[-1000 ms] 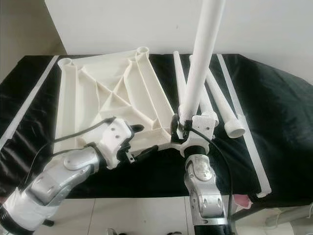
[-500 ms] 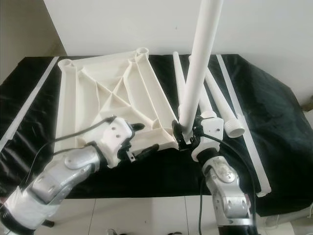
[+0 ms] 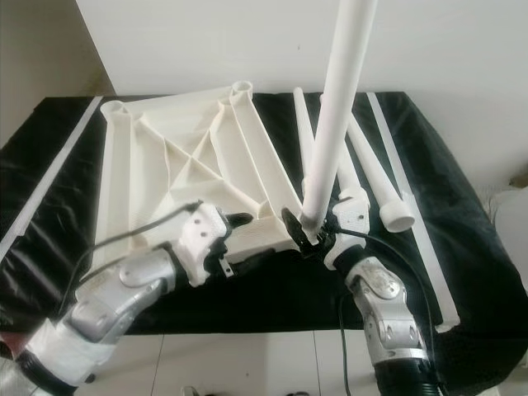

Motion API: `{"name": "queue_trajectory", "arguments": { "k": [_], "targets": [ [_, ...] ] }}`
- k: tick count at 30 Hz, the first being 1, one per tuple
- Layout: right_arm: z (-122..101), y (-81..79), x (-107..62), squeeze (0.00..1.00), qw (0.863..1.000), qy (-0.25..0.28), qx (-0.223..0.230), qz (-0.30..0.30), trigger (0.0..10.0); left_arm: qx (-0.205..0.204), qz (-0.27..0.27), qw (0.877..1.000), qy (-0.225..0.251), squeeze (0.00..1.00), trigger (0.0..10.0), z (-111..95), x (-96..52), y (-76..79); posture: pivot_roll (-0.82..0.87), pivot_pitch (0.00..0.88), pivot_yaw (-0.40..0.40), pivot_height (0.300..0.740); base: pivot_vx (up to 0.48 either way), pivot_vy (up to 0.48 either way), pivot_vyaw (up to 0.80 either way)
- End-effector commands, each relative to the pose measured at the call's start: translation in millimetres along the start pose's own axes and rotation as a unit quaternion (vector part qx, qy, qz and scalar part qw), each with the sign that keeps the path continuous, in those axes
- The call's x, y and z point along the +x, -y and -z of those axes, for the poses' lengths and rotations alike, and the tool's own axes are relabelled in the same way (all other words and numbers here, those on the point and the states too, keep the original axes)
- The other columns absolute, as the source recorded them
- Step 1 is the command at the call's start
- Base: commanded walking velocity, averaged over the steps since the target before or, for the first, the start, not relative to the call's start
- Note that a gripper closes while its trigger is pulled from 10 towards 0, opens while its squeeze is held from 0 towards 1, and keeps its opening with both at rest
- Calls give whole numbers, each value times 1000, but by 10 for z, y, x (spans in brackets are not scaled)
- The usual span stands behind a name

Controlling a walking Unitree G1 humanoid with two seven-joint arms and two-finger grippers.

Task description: Building children table

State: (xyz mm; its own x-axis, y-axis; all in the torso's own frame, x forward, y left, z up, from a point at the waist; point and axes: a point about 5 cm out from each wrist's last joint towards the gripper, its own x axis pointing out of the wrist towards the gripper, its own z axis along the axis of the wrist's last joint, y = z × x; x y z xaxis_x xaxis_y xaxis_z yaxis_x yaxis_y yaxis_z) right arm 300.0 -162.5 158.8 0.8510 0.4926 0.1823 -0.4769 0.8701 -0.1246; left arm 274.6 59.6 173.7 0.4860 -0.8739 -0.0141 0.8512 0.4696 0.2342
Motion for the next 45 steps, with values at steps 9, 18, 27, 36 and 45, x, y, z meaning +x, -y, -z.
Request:
{"name": "queue_trajectory", "arguments": {
  "k": [9,18,27,36,45],
  "targets": [
    [-7,57,111,0,998,0,-23,-51,10000,41,-1,999,-27,0,10000,168,-24,46,-97,113,37,740,0,0,0],
    [57,90,122,0,997,-9,-24,-78,0,67,10,997,-33,0,10000,201,-1,71,-94,114,31,740,0,0,0],
    [102,128,71,0,998,-20,-12,-64,3490,68,15,997,-27,0,10000,179,2,94,-100,121,34,740,0,0,0],
    [118,131,45,0,999,-23,3,29,10000,64,13,998,-23,0,10000,163,-18,74,-101,130,33,740,0,0,0],
    [106,-39,54,0,990,-27,25,134,10000,58,14,998,-22,0,10000,158,-27,61,-107,132,35,740,0,0,0]
  ]
}}
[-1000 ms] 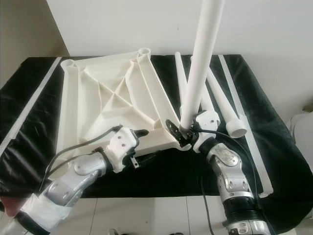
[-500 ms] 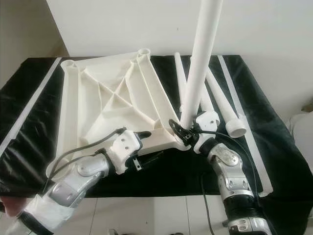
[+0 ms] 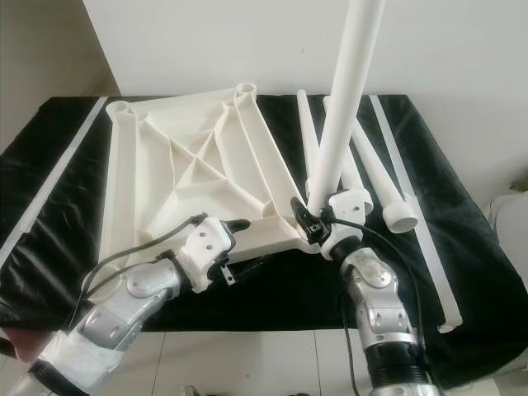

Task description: Building children table

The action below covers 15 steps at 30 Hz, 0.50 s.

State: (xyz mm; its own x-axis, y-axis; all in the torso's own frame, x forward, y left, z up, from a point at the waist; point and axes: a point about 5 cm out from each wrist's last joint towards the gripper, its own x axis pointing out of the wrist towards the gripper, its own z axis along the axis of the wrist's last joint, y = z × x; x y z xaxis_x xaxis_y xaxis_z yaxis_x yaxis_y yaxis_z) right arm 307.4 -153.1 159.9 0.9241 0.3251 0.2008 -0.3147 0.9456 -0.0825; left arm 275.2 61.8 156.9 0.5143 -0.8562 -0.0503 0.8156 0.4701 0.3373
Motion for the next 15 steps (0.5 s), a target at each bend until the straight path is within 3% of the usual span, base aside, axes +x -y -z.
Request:
{"name": "queue_trajectory", "arguments": {
  "k": [1,8,10,11,12,15],
  "targets": [
    [96,2,-57,0,998,-28,23,60,10000,5,25,1000,2,0,10000,-14,-14,38,-107,132,35,740,0,0,0],
    [155,-179,-85,0,983,-51,45,171,10000,-1,25,1000,1,0,10000,-5,-21,51,-92,129,19,740,0,0,0],
    [172,-267,-98,0,971,-54,51,227,10000,-3,24,1000,1,0,10000,-7,-32,54,-83,130,15,740,0,0,0],
    [172,-267,-98,0,971,-54,51,227,10000,-3,24,1000,1,0,10000,-7,-32,54,-83,130,15,740,0,0,0],
    [163,-372,-81,0,971,-53,61,227,10000,-5,21,1000,1,0,10000,-7,-49,54,-76,130,15,740,0,0,0],
    [153,-379,-91,0,971,-50,73,224,10000,-9,21,1000,-1,0,10000,-2,-72,60,-75,126,17,740,0,0,0]
  ]
}}
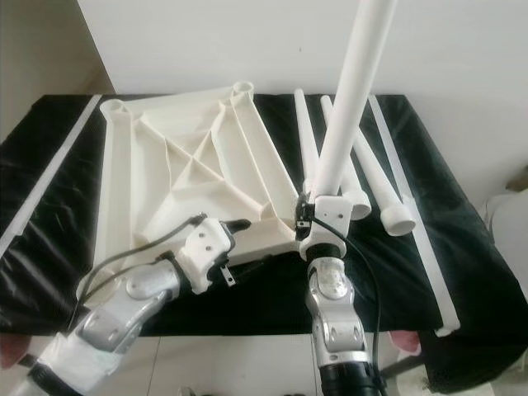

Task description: Building children table

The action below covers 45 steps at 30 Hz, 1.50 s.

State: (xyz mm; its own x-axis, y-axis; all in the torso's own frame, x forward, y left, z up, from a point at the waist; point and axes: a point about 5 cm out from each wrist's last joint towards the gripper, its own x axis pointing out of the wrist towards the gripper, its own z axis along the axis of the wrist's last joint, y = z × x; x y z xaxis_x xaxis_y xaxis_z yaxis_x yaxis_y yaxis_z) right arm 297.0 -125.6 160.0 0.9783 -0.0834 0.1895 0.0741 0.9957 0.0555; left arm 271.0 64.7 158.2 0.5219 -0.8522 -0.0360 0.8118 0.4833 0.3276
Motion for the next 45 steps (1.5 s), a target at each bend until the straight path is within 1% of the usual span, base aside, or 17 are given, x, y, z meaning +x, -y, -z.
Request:
{"name": "queue_trajectory", "arguments": {
  "k": [1,6,7,8,12,14,19,22,23,24,25,26,29,31,33,37,45],
  "targets": [
    [183,-27,-111,0,998,-50,36,22,10000,-4,27,1000,-6,0,10000,16,-28,44,-75,126,17,740,0,0,0],
    [161,-46,-133,0,997,-49,42,30,10000,-2,29,1000,-7,0,10000,19,-36,39,-79,121,20,740,0,0,0],
    [140,-46,-137,455,998,-44,46,30,10000,-2,30,1000,-7,0,10000,18,-35,39,-83,120,22,740,0,0,0],
    [108,-42,-144,1000,998,-36,50,31,10000,-3,32,999,-6,0,10000,13,-32,43,-90,119,24,740,0,0,0],
    [82,-35,-161,1000,998,-31,49,23,10000,-4,36,999,-4,0,10000,-1,-20,57,-94,122,25,740,0,0,0],
    [44,-16,-178,1000,999,-19,51,-5,10000,-4,39,999,-3,0,10000,-10,-14,64,-99,127,25,740,0,0,0],
    [28,11,-187,1000,998,-16,51,-28,10000,-4,39,999,-4,0,10000,-10,-15,68,-100,130,24,740,0,0,0],
    [20,101,-206,1000,998,-13,41,-54,10000,-6,40,999,-3,0,10000,-14,-15,79,-101,135,22,740,0,0,0],
    [13,144,-216,1000,996,-10,37,-78,10000,-7,40,999,-3,0,10000,-15,-16,83,-103,137,22,740,0,0,0],
    [13,144,-216,1000,996,-10,37,-78,10000,-7,40,999,-3,0,10000,-15,-16,83,-103,137,22,740,0,0,0],
    [7,197,-228,0,992,-12,32,-118,10000,-8,41,999,-4,0,10000,-15,-17,88,-103,138,21,740,0,0,0],
    [7,197,-228,0,992,-12,32,-118,10000,-8,41,999,-4,0,10000,-15,-17,88,-103,138,21,740,0,0,0],
    [-2,262,-230,0,986,-11,14,-166,10000,-10,41,999,-3,0,10000,-19,-14,89,-105,138,22,740,0,0,0],
    [-9,289,-220,0,976,-8,-11,-217,10000,-9,41,999,-3,0,10000,-22,-14,87,-107,139,25,740,0,0,0],
    [-9,295,-219,0,973,-7,-16,-230,10000,-9,41,999,-3,0,10000,-23,-14,86,-107,139,25,740,0,0,0],
    [-15,372,-111,0,949,-18,-51,-309,10000,-8,40,999,-4,0,10000,-35,-19,67,-106,142,30,740,0,0,0],
    [-15,372,-111,0,949,-18,-51,-309,10000,-8,40,999,-4,0,10000,-35,-19,67,-106,142,30,740,0,0,0]
  ]
}}
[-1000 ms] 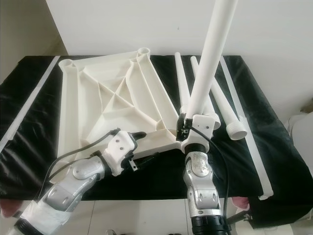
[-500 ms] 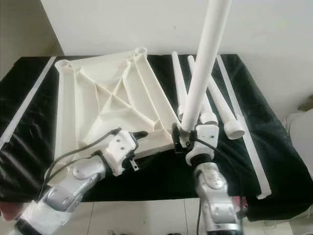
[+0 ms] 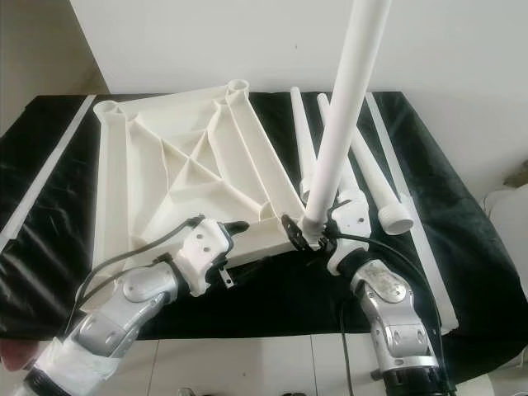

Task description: Building children table

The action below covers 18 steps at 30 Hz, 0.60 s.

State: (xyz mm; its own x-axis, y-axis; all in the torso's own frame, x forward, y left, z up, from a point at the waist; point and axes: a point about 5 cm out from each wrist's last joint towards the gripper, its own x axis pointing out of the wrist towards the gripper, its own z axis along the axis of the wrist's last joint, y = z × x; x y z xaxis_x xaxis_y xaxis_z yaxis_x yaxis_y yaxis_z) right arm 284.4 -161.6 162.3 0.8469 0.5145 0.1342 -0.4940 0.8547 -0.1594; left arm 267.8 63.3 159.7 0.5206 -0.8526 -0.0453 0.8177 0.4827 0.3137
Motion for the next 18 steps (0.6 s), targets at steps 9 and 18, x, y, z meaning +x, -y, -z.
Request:
{"name": "queue_trajectory", "arguments": {
  "k": [9,18],
  "targets": [
    [98,117,260,0,996,-32,-31,-81,0,2,37,999,4,0,10000,-44,20,12,-102,140,36,740,0,0,0],
    [128,188,213,0,998,-37,-11,-56,706,-2,33,999,3,0,10000,-34,2,27,-100,142,33,740,0,0,0]
  ]
}}
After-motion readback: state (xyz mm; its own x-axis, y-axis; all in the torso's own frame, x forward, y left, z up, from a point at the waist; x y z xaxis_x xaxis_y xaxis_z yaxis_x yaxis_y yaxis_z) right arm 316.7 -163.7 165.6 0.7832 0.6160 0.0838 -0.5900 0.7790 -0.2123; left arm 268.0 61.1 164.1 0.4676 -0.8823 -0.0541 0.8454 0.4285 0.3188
